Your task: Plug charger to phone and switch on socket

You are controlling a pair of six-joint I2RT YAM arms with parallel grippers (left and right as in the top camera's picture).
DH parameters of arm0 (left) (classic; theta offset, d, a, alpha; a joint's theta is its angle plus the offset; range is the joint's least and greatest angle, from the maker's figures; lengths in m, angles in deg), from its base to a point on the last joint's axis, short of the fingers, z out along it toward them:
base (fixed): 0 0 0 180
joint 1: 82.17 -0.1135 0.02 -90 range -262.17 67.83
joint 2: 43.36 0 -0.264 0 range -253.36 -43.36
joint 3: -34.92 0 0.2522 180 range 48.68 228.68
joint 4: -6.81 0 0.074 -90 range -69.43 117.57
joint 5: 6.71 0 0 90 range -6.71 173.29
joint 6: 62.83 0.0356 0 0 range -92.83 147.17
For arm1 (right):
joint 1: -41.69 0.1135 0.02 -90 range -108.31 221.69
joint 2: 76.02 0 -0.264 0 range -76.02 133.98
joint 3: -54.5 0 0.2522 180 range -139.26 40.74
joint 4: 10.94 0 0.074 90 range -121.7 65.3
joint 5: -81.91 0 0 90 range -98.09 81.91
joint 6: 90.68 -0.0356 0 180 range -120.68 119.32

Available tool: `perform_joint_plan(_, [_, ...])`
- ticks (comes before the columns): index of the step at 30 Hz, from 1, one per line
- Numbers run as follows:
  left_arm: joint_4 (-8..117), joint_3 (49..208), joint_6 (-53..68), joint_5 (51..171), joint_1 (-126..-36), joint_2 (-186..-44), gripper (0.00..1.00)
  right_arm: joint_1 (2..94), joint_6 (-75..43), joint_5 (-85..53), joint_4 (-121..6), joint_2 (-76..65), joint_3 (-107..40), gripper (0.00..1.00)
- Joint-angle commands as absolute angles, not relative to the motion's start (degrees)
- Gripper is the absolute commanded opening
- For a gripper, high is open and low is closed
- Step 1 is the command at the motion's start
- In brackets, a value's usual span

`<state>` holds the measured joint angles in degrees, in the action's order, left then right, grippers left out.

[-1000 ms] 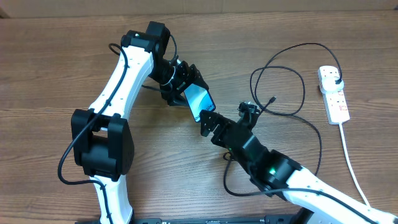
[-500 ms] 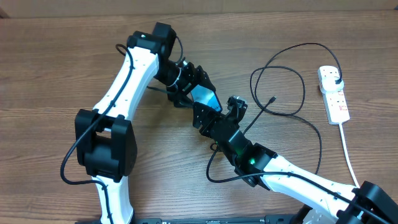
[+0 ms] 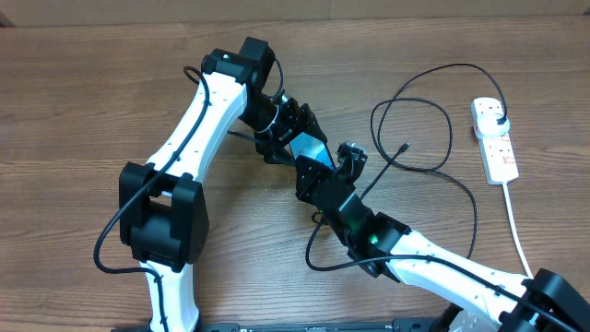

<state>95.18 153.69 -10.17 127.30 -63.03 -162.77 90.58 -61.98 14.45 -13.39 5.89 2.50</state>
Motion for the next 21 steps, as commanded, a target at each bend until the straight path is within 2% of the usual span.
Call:
perform_joint_plan(1, [95.69,155.29,-9.19,129.38,-62.27,-162.93,0.58,90.64,-61.78,14.82,-12.96,5.65,1.76,0.19])
perform_joint_plan(4, [95.64,155.29,-8.71,129.22,-62.29,-162.93,0.61,90.64,-61.78,14.82,-12.96,5.65,1.76,0.11])
perform_joint_plan(7, [95.18,155.29,-7.57,129.09,-62.4,-162.93,0.67,90.64,-61.78,14.82,-12.98,5.65,1.76,0.08])
perform_joint_plan(10, [95.05,155.29,-5.87,129.22,-63.14,-162.93,0.76,90.64,-61.78,14.82,-13.04,5.65,1.76,0.04])
perform_joint_plan(15, [95.71,155.31,0.41,129.42,-66.31,-162.93,0.98,90.55,-61.87,14.8,-13.24,5.48,1.76,0.04])
perform_joint_plan(21, [100.3,155.49,8.06,131.45,-72.47,-162.51,1.0,88.81,-66.46,12.33,-17.2,3.71,1.78,0.04])
